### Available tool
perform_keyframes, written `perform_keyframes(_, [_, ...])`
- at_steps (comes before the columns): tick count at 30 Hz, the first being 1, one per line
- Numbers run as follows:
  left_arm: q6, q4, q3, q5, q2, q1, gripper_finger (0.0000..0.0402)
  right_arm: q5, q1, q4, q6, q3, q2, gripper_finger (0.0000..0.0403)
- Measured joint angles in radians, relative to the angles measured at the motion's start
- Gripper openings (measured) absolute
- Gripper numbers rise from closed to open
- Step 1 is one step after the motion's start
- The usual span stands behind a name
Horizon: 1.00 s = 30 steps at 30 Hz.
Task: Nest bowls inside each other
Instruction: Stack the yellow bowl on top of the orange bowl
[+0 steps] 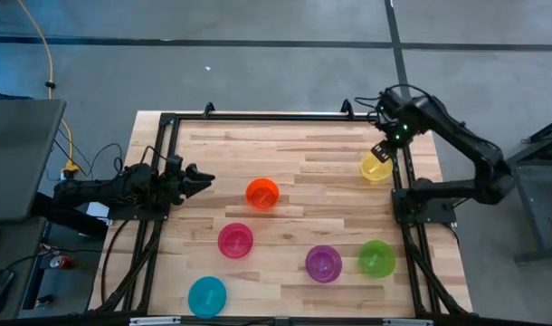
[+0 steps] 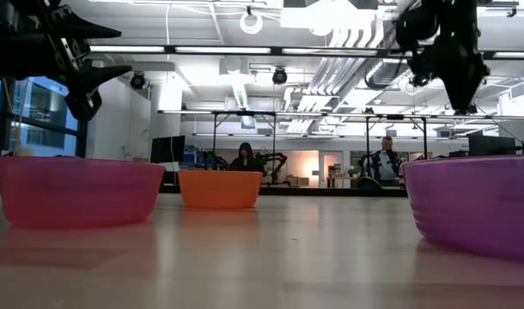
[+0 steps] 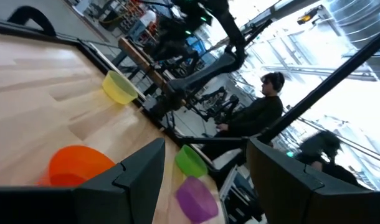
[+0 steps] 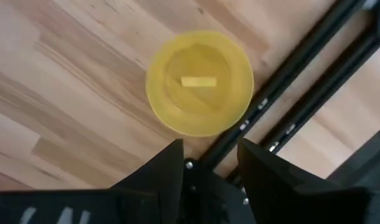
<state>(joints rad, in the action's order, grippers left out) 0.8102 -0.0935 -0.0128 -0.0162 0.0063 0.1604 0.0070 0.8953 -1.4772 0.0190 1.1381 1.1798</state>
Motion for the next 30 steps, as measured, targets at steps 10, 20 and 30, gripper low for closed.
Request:
perform_keyframes(10, [0.001, 0.000, 0.000, 0.011, 0.000, 0.000, 0.0216, -0.282, 0.259, 0.101, -0.207, -0.029, 0.088, 0.0144])
perform_keyframes(20, [0.000, 0.003, 0.000, -0.033, 0.000, 0.000, 0.0216, -0.159, 0.172, 0.143, 0.013, -0.030, 0.184, 0.0144])
perform_keyframes(30, [0.001, 0.019, 0.000, -0.030, 0.000, 0.000, 0.0216, 0.016, 0.098, 0.154, 0.144, -0.045, 0.268, 0.0144])
